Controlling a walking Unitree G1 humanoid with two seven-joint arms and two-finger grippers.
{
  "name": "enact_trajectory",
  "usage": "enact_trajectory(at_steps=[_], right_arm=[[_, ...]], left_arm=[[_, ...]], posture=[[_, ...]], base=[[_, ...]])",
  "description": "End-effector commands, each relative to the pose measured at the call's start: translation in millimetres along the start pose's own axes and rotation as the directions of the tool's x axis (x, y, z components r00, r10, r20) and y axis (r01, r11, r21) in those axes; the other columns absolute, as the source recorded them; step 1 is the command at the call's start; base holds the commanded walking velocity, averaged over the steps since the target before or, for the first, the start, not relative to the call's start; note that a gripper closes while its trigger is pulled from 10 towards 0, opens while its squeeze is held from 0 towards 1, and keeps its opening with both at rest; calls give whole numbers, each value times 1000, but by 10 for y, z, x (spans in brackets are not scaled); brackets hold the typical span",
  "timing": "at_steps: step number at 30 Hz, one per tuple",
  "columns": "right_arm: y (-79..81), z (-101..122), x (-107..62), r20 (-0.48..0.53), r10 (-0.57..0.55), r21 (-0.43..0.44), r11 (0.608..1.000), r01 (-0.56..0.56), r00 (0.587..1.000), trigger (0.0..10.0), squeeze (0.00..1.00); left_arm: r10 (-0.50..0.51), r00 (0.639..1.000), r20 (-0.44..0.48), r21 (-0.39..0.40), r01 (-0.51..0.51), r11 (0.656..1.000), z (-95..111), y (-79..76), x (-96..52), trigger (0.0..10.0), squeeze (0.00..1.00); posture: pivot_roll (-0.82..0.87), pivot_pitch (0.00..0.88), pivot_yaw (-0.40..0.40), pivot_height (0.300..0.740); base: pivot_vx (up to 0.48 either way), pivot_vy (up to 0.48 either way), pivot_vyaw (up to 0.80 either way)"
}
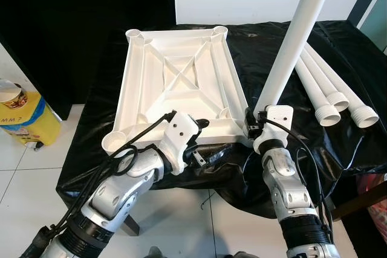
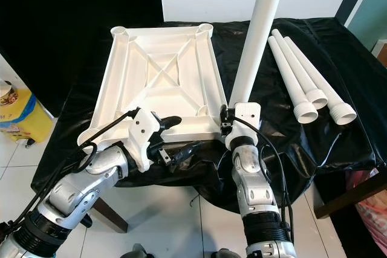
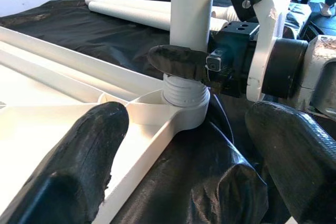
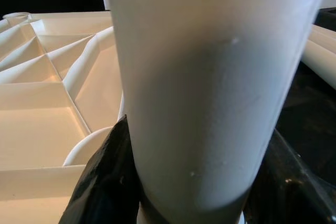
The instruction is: Building children table
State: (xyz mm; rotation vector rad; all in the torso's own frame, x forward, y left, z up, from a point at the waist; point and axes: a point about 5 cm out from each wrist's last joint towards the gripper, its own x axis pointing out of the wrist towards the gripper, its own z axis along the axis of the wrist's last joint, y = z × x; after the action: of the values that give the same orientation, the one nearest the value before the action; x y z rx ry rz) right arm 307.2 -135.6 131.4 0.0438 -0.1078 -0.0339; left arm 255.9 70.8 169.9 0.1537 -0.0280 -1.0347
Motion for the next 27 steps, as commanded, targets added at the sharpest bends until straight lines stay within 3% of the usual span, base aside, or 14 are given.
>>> enact_trajectory(at_steps=[1,22,23,24,25,26,27], right_arm=[[-94,-158,-60,-79,-42,-13,999,41,996,10000,0],[-137,-112,-27,-64,-75,-40,997,72,995,10000,0],[-144,-107,-22,-62,-77,-41,996,75,995,10000,396],[-144,-107,-22,-62,-77,-41,996,75,995,10000,396],[-148,-101,-20,-60,-78,-42,996,76,995,10000,529],[-151,-97,-19,-60,-76,-41,996,74,995,10000,1000],[-152,-95,-18,-60,-74,-40,997,72,995,10000,1000]], left_arm=[[-129,992,-11,12,130,992,-17,-61,-2,10000,0],[-112,994,-17,28,112,993,-8,14,-34,10000,0],[-109,994,-17,31,110,993,-3,27,-33,10000,0],[-109,994,-17,31,110,993,-3,27,-33,10000,0],[-107,994,-17,33,108,994,1,35,-32,10000,0],[-105,994,-16,35,106,994,5,43,-30,10000,0],[-104,994,-15,35,104,994,7,47,-29,10000,0]], posture=[[20,45,-24,740],[31,37,-16,740],[31,38,-16,740],[31,38,-16,740],[30,38,-16,740],[30,38,-17,740],[30,38,-17,740]], base=[[0,0,0],[0,0,0],[0,0,0],[0,0,0],[0,0,0],[0,0,0],[0,0,0]])
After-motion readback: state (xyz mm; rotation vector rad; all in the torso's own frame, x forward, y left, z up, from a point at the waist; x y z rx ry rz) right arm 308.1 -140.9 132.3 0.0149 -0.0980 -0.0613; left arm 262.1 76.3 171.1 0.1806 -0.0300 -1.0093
